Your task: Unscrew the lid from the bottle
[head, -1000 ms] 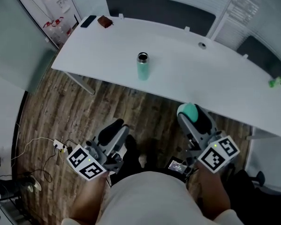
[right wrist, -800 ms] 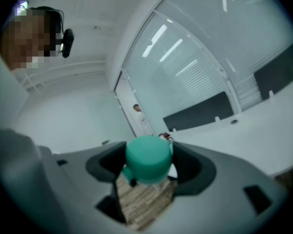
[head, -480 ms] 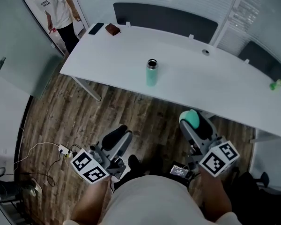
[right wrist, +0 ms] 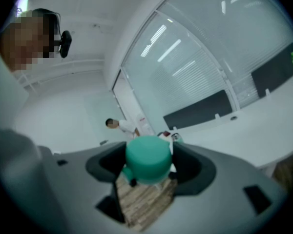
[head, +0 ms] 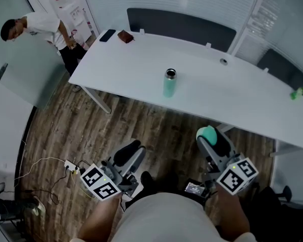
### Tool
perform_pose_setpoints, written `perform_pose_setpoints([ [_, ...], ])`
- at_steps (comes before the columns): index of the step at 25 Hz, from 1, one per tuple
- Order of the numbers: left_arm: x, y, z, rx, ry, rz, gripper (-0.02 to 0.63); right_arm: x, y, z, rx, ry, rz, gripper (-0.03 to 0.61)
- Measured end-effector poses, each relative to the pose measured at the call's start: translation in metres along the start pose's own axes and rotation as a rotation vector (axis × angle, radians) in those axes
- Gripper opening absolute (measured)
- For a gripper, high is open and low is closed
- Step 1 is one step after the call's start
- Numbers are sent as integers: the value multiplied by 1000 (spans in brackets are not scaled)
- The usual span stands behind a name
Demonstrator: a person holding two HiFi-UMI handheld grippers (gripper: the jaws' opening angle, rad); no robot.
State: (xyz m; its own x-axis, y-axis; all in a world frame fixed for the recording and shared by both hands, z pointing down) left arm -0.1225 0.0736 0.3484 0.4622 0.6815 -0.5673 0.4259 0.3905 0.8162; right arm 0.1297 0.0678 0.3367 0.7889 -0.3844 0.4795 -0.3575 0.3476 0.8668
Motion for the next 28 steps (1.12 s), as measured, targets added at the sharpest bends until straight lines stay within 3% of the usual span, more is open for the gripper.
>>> perform_pose_setpoints([
  [28, -4, -3, -26, 25, -20, -13, 118, -20, 6, 7, -18, -5, -53, 305],
])
Point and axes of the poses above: the fingertips, and each gripper's own axes: z forward along the fingers, x to its right, y out of its underside, the point moved 4 cm from there along -z, backward along the fingers, and after that the axes turned 1 degree about x, right-handed, at the moved point
